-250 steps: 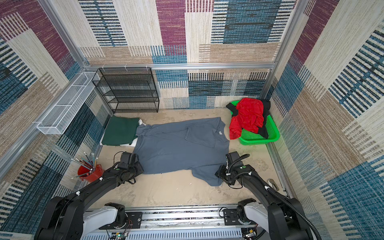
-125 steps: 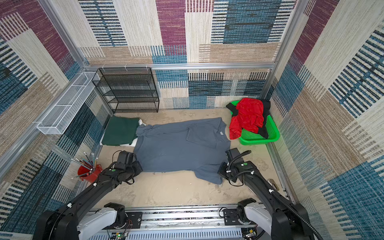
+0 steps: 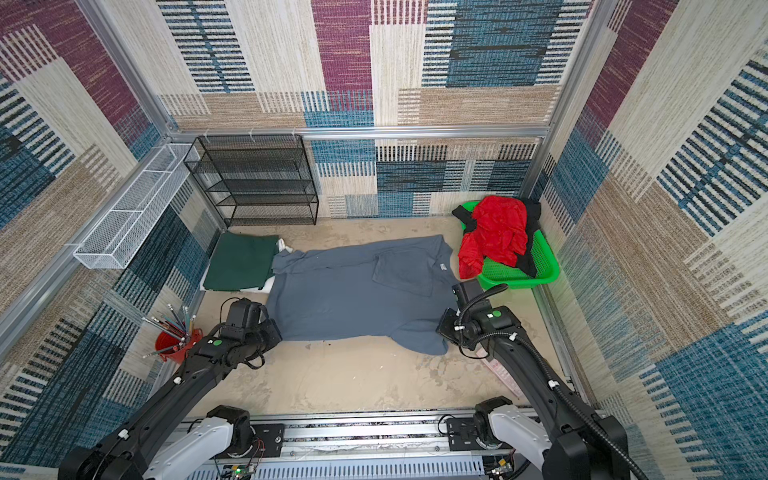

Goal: Fold and stack the t-shirts
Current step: 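Lift the near hem with both grippers and fold it toward the collar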

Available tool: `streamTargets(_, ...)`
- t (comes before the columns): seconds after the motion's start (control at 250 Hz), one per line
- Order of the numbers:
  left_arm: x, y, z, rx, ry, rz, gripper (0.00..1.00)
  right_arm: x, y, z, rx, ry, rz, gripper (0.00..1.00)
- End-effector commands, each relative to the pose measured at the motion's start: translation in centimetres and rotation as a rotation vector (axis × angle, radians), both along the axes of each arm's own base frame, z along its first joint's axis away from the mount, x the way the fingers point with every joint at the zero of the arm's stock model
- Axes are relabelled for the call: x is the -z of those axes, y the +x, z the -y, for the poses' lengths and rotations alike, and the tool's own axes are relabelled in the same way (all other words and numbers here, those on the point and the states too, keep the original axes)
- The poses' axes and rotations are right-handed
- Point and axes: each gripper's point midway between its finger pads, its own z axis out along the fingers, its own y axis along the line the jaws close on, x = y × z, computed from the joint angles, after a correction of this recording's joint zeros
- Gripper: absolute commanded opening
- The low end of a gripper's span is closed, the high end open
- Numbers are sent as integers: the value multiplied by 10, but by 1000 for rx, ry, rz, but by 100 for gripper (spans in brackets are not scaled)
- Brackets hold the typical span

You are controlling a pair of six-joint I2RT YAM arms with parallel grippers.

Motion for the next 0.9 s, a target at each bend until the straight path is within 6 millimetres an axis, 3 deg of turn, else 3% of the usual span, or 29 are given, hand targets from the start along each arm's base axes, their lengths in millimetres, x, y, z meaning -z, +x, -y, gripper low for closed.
streamTargets(0.0,-3,8,6,33,-5,2,0,-2,18,3,-8,-46,36,0)
streamTargets(0.2,1,20,12,44,-20,-5,0,-28,63,3,16,-78,172,0)
streamTargets(0.556,-2,38,8,37,8,3,0,-49,127,-4,-26,-146,281,0)
streamTargets(0.896,-7,57,5,40,26,-13,0,-48,163,-8,-50,-191,324,0)
